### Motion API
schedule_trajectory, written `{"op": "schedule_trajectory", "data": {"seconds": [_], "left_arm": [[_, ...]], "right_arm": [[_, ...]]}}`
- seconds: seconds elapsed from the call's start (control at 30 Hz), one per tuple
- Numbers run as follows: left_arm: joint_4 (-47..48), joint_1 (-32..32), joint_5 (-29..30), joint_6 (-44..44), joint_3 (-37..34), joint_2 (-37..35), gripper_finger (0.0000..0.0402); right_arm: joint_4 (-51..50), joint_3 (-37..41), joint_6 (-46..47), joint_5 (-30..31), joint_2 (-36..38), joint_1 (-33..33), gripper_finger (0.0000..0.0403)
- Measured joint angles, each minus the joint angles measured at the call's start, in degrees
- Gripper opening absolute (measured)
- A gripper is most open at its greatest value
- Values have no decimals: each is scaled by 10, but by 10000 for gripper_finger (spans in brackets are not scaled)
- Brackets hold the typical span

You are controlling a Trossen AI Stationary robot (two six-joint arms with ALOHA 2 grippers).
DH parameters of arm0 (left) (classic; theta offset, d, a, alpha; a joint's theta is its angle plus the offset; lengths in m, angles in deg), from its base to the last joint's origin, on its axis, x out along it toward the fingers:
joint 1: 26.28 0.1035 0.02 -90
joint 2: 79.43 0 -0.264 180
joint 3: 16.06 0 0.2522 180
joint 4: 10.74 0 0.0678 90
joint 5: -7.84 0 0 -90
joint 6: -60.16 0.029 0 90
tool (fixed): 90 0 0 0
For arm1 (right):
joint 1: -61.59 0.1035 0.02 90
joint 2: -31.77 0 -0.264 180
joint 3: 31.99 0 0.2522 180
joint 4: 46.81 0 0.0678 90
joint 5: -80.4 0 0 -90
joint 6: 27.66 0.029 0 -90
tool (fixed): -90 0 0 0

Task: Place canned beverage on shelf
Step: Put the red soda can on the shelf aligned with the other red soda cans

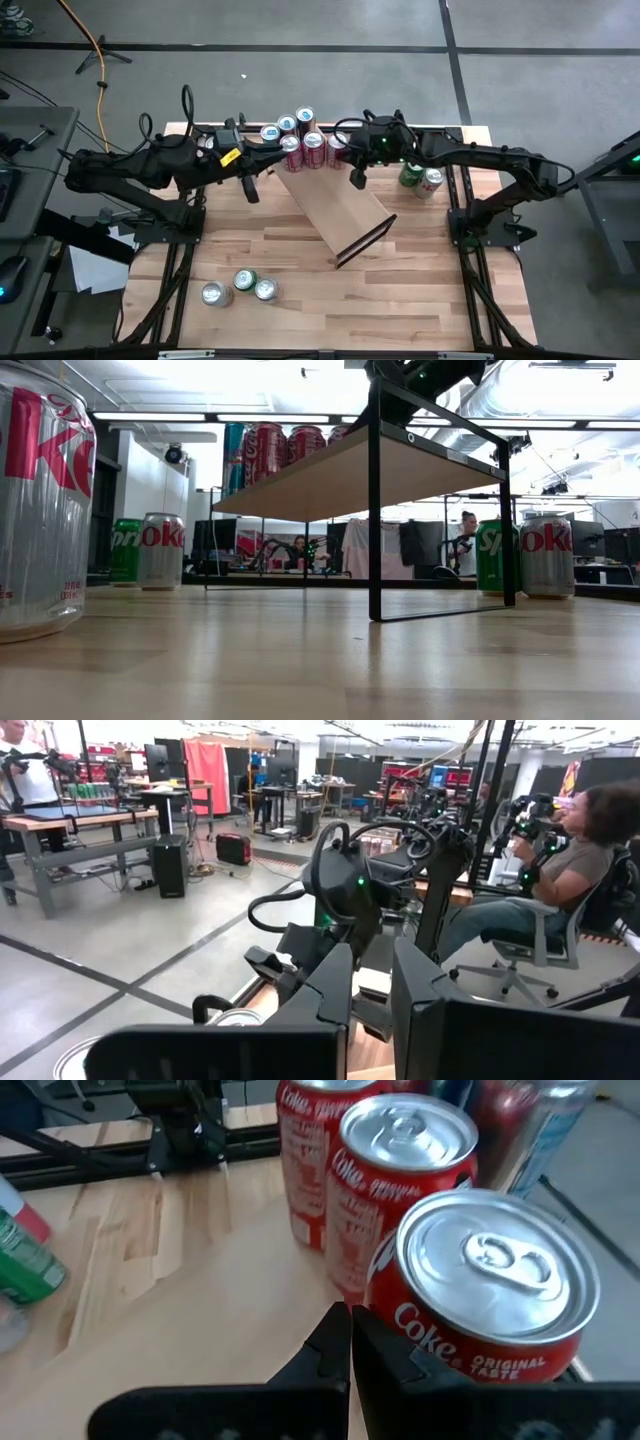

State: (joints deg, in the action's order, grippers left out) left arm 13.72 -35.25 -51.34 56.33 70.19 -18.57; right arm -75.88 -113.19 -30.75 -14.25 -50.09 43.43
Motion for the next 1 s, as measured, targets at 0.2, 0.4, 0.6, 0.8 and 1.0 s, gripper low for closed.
{"op": "schedule_trajectory", "data": {"seconds": [0.2,0.4,0.6,0.8,1.0], "left_arm": [[0,0,0,0,0,0,0],[3,0,0,0,0,0,0],[8,0,0,0,0,0,0],[23,0,0,0,0,0,0],[26,0,0,0,0,0,0]], "right_arm": [[12,0,-9,0,0,-10,0],[11,0,-4,-28,5,-10,0],[-6,0,17,-57,28,-6,0],[-40,0,16,-55,47,12,0],[-53,0,16,-54,48,24,0]]}}
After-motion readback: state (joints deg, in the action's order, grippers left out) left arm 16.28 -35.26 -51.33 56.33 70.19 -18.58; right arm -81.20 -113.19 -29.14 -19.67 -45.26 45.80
